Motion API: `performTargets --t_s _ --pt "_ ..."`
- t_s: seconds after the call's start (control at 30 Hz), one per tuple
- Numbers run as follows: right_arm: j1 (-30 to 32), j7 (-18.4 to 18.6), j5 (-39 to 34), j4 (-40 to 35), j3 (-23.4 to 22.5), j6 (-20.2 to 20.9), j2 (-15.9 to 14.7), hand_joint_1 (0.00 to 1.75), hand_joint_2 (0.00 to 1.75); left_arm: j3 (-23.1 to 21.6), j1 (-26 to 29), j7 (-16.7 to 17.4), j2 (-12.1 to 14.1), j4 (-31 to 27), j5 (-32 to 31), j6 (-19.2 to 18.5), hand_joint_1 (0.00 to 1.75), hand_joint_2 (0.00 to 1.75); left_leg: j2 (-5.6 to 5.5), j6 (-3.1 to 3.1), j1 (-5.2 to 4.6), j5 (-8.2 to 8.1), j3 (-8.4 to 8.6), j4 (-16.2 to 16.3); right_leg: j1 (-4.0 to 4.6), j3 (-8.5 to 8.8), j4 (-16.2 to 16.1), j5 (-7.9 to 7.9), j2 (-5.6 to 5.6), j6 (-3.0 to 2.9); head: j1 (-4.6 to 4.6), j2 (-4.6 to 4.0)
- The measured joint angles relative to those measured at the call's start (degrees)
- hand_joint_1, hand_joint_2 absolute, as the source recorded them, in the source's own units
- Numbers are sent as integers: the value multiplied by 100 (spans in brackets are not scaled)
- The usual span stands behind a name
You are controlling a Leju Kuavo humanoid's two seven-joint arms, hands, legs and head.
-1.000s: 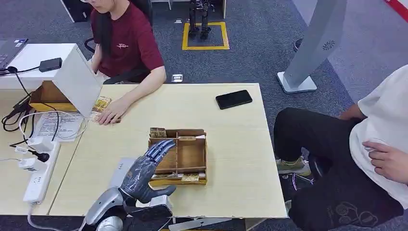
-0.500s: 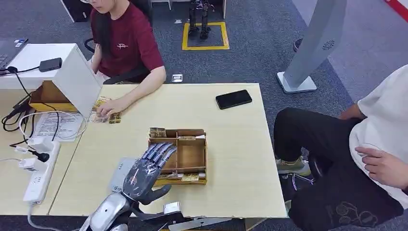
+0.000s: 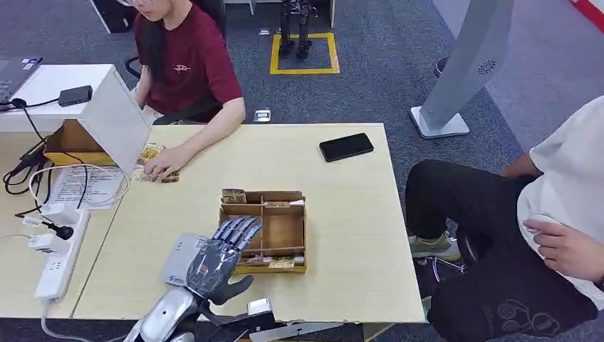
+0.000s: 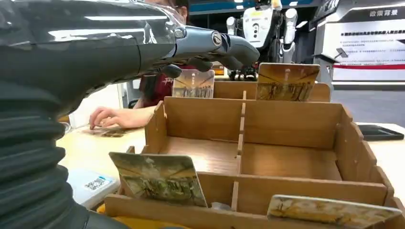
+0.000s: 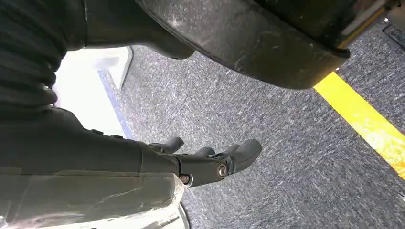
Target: Pass the card to the sensor for recognition and then transmit it.
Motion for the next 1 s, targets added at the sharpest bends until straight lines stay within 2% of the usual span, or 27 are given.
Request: performTargets --t_s 0.27,0.5,1.0 --pt "-1 7 0 0 9 0 0 0 175 76 -36 11 -77 68 17 2 0 175 0 0 0 0 0 0 0 0 0 0 0 0 0 0" --pt "1 7 0 0 9 -13 0 0 175 247 -56 260 -243 68 -173 -37 0 175 0 0 0 0 0 0 0 0 0 0 0 0 -2 0" --pt "0 4 0 0 11 -11 0 0 175 404 -57 260 -372 72 -240 -83 0 175 0 0 0 0 -1 0 0 0 0 0 0 0 0 0"
